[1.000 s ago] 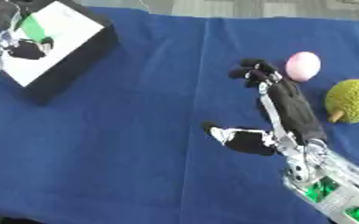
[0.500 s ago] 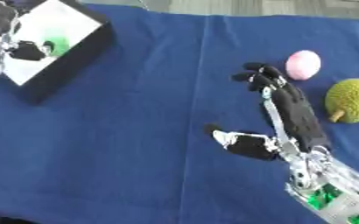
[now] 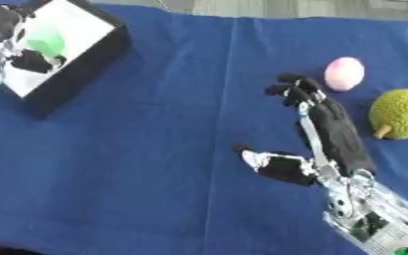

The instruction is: Pick up the objects with one hand, pass them to the other hand, and then place them into the box on the other side of the table.

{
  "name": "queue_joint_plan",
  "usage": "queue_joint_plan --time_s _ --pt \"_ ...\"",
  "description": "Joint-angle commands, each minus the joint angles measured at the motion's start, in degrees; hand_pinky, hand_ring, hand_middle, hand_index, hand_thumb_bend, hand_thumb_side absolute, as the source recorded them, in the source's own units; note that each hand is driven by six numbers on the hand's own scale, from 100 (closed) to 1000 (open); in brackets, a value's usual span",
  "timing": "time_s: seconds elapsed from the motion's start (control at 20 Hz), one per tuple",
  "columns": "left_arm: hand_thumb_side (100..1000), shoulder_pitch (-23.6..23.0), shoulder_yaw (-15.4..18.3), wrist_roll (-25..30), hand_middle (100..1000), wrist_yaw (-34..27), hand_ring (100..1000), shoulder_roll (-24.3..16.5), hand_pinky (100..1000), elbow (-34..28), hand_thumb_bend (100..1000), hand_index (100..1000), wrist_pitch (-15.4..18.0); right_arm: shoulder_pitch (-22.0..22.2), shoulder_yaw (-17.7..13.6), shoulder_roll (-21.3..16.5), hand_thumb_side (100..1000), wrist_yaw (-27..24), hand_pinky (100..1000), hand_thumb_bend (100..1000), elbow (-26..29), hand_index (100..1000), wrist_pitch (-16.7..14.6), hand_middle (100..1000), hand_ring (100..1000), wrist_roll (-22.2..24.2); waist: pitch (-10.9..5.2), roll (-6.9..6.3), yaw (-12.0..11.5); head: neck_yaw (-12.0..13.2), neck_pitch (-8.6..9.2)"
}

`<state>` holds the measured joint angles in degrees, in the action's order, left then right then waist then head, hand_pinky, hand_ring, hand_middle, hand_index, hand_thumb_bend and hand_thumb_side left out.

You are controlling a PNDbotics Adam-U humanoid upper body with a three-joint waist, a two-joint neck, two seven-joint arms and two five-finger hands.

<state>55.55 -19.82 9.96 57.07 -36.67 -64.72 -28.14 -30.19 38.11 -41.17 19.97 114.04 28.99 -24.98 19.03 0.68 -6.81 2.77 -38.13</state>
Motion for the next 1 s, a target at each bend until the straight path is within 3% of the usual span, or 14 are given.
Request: queue_joint_plan --time_s 0.05,0.1,0.15,0.2,0.55,0.75,1.0 --pt "295 1.41 1.17 -1.54 709 -0.73 782 -1.09 830 -2.41 204 835 -0.68 -0.20 -1.06 -1.36 287 0.35 123 665 0.55 773 0.11 847 690 -0.02 -1.91 -0.34 -0.12 -0.59 -0.05" --pt "274 1.38 1.22 -2.23 695 -1.40 770 -1.22 823 -3.31 151 825 -0.96 -0.11 -1.17 -1.48 287 0.29 123 664 0.55 773 0.16 847 691 0.00 -2.03 -0.38 -0.17 -0.83 -0.23" --pt "346 1.34 1.23 -3.01 684 -2.18 757 -1.39 820 -4.40 100 815 -1.19 -0.01 -1.34 -1.67 305 0.24 123 642 0.55 773 0.21 848 691 0.03 -2.22 -0.42 -0.26 -1.25 -0.55" --pt "249 1.21 1.21 -3.69 676 -3.01 749 -1.60 818 -5.66 100 806 -1.47 0.08 -1.58 -1.87 286 0.19 124 664 0.55 774 0.25 847 691 0.06 -2.40 -0.47 -0.35 -1.71 -0.84" --pt "244 -0.60 1.15 -4.02 612 -9.60 697 -3.99 793 -16.27 100 753 -3.09 0.75 -3.83 -3.60 288 -0.14 125 660 0.55 778 0.50 847 695 0.59 -3.51 -0.59 -0.48 -6.03 -2.25" --pt "246 -2.71 0.96 -4.82 596 -18.15 683 -7.00 789 -24.52 100 743 -5.52 1.48 -4.87 -4.59 289 -0.31 123 653 0.55 777 0.75 844 695 0.78 -3.85 -0.64 -0.44 -8.19 -2.60" --pt "248 -5.30 1.27 -6.64 586 -25.19 677 -9.98 789 -30.97 100 733 -7.59 3.08 -6.17 -5.59 294 -1.31 116 649 0.55 773 2.01 840 692 0.05 -4.11 -0.50 -0.07 -9.19 -2.99"
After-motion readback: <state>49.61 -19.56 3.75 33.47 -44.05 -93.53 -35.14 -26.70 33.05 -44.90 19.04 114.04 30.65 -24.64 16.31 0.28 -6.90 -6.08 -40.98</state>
